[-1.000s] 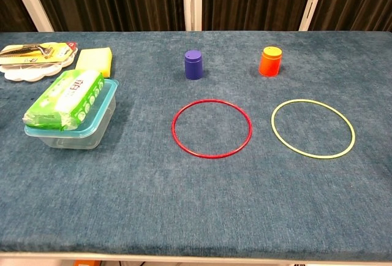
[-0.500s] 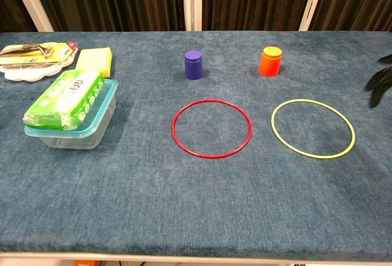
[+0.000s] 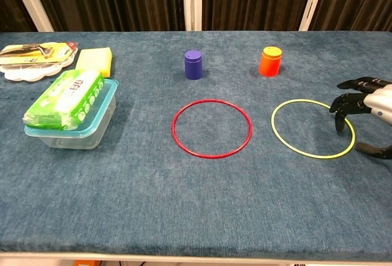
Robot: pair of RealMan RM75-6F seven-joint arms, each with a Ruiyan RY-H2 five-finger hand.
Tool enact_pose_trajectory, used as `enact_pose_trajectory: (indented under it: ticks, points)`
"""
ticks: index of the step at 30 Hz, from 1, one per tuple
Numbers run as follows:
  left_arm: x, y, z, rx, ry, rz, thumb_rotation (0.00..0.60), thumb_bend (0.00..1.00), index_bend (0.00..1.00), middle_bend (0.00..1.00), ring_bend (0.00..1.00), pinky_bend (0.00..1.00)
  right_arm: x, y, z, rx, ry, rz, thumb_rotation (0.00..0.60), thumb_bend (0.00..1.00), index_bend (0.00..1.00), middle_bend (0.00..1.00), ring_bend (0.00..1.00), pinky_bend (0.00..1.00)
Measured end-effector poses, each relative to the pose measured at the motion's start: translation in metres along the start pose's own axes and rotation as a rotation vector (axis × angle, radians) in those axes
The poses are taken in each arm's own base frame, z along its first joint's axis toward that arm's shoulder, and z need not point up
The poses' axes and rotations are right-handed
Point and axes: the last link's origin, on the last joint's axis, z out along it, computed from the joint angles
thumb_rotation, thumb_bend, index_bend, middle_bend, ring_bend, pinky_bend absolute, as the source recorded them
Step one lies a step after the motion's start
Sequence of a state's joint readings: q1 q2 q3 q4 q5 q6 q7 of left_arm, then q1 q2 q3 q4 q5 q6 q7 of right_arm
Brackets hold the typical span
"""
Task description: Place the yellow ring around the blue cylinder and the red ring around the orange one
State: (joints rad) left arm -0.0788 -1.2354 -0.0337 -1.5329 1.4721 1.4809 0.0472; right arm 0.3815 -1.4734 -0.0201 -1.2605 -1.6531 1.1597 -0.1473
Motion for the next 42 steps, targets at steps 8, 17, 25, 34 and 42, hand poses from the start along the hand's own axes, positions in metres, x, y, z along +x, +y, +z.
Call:
enact_pose_trajectory:
  ticks: [8,17,25,34,42]
  points:
    - [-0.001,-0.003,-0.001,0.010,-0.003,-0.003,0.600,0.09,0.06,0.05,0.00,0.00,-0.008,-0.001,0.001,0.001,-0.017,0.009,0.600,0.32,0.45,0.24,0.00,0.00]
    - [-0.002,-0.003,-0.001,0.006,-0.002,-0.004,0.600,0.09,0.06,0.05,0.00,0.00,-0.013,-0.001,0.000,-0.005,-0.021,0.023,0.600,0.33,0.58,0.28,0.00,0.00]
    - [-0.001,-0.004,-0.001,0.008,-0.001,-0.004,0.600,0.09,0.06,0.05,0.00,0.00,-0.010,-0.003,0.000,-0.006,-0.002,0.038,0.600,0.35,0.63,0.31,0.00,0.00]
    - [0.000,-0.003,-0.002,0.003,0.001,-0.004,0.600,0.09,0.06,0.05,0.00,0.00,0.007,-0.005,0.003,0.000,0.023,0.083,0.600,0.35,0.64,0.32,0.01,0.00]
    - [0.002,-0.001,-0.003,-0.011,0.008,-0.001,0.600,0.09,0.06,0.05,0.00,0.00,0.053,-0.009,0.039,0.039,0.014,0.166,0.600,0.37,0.64,0.32,0.01,0.00]
